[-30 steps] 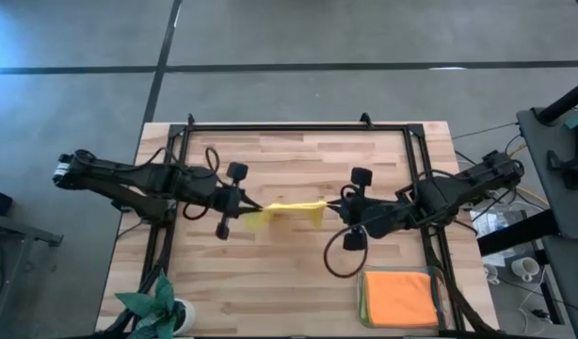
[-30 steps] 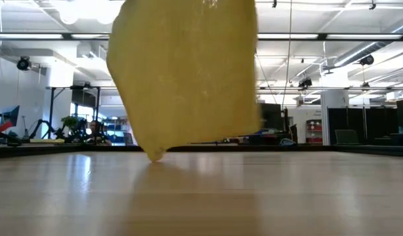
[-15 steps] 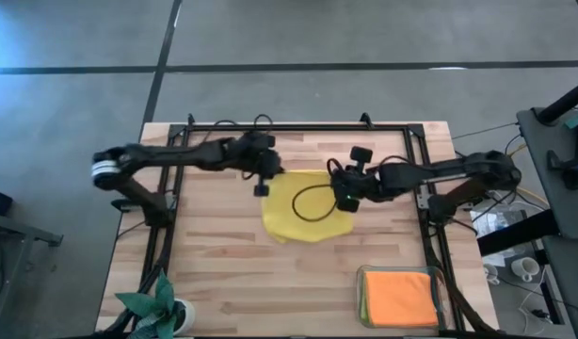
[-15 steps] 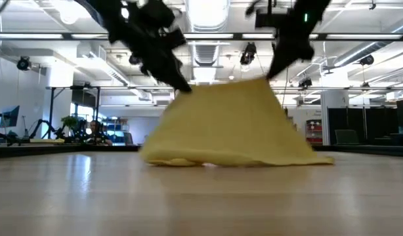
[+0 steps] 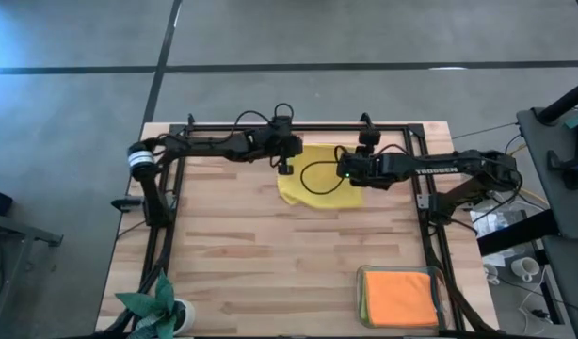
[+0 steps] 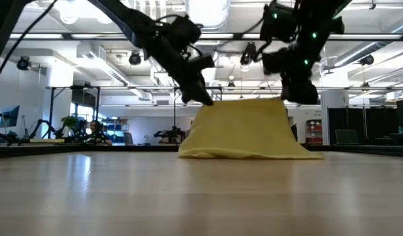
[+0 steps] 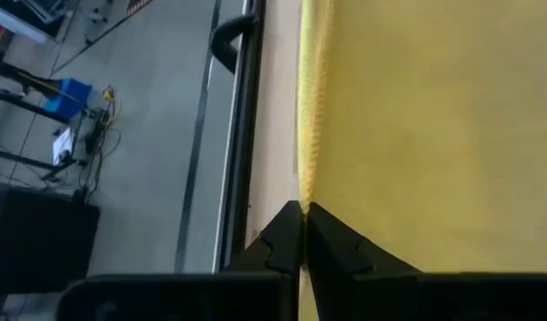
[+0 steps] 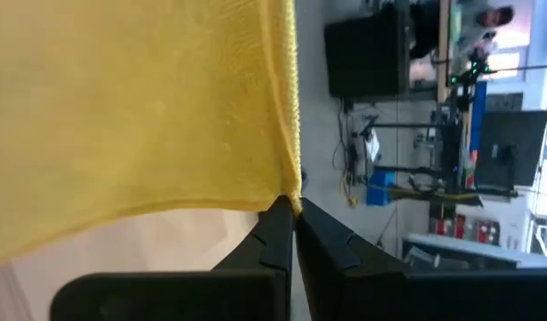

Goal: Fold microfiber towels
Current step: Fold the yellow microfiber towel

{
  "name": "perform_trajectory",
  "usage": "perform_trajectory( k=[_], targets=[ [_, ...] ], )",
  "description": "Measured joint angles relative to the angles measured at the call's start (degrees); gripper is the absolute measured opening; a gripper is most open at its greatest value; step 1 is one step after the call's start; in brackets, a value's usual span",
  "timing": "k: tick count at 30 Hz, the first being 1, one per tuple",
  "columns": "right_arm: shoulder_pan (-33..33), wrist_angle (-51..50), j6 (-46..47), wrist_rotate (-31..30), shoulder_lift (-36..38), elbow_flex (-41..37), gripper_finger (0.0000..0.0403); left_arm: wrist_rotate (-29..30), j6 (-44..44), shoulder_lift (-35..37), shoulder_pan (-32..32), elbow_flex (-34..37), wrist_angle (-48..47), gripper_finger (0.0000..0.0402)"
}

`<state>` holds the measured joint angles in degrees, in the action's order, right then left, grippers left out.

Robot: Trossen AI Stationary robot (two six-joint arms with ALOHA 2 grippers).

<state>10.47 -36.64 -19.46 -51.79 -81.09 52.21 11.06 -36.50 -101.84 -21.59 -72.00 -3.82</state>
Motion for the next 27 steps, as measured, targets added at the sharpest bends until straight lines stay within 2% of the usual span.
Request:
perform_trajectory(
  k=[6, 12, 15, 21, 24, 27],
  targets=[
    [-6.44, -0.74, 0.36, 3.98, 1.57, 8.33, 0.0009, -0.82, 2.8, 9.45, 3.93, 1.23, -8.11, 0.0],
    [-16.88, -2.06, 4.74, 9.94, 3.5, 16.95, 0.0009, -5.01, 3.19, 20.77, 10.76, 1.54, -20.15, 0.0],
    [-23.04, -4.29, 5.93, 10.24, 3.66, 21.57, 0.0009, -5.19, 3.22, 25.88, 15.33, 1.54, -23.87, 0.0],
    [-34.11, -11.02, 5.96, 10.03, 3.33, 31.6, 0.0009, -4.65, 3.4, 34.44, 26.09, -0.68, -25.44, 0.0],
    [-36.32, -11.35, 6.02, 9.91, 3.43, 35.31, 0.0009, -4.92, 4.69, 37.29, 29.31, -1.91, -25.53, 0.0],
    [-35.64, -13.16, 7.93, 9.73, 3.62, 36.0, 0.0009, -4.65, 5.79, 38.27, 28.58, -1.51, -25.14, 0.0]
  ],
)
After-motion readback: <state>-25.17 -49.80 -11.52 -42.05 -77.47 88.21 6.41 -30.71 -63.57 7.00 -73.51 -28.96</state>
